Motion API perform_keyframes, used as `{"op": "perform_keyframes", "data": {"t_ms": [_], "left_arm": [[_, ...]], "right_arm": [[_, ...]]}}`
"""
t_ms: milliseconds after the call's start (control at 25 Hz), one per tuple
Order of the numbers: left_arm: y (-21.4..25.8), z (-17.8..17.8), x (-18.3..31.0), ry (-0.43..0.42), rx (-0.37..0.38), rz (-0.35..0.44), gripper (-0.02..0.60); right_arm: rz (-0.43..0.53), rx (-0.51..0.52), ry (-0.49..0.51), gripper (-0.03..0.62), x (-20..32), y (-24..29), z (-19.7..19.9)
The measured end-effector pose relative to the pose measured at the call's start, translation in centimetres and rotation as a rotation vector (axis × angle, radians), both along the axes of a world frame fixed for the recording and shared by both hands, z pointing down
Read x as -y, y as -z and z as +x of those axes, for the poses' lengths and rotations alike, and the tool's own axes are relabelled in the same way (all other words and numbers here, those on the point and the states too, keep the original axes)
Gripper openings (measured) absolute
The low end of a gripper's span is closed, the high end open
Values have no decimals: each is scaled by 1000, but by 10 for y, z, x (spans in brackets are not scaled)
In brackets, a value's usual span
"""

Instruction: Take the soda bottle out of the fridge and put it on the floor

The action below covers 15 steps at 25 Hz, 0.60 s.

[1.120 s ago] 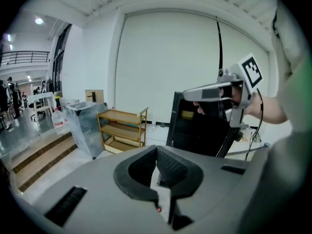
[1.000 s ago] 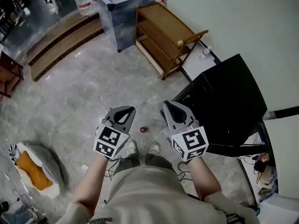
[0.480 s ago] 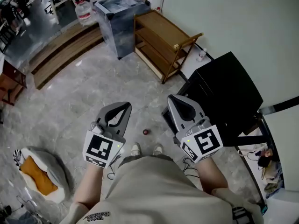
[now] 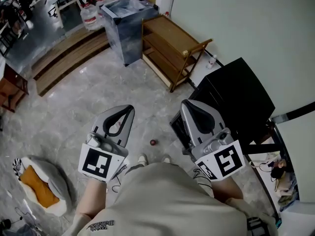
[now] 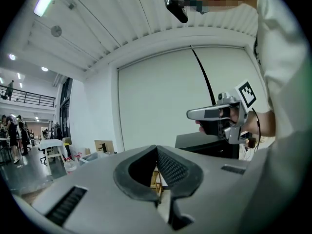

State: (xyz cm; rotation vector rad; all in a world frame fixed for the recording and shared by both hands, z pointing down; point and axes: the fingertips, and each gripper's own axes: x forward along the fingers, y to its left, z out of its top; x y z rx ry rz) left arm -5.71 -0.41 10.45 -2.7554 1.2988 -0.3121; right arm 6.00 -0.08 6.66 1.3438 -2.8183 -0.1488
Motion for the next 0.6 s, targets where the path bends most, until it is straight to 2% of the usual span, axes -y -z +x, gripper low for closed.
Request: {"op": "perform_keyframes", "data": {"t_ms": [200,600], "left_arm": [[3,-4,4,17,15,38,6],[1,-2,10,2,12,31,6]], "right_arm": [[1,23,-23,-5,6,0,5],[-34,58,-42,-5,10,-4,8]]}}
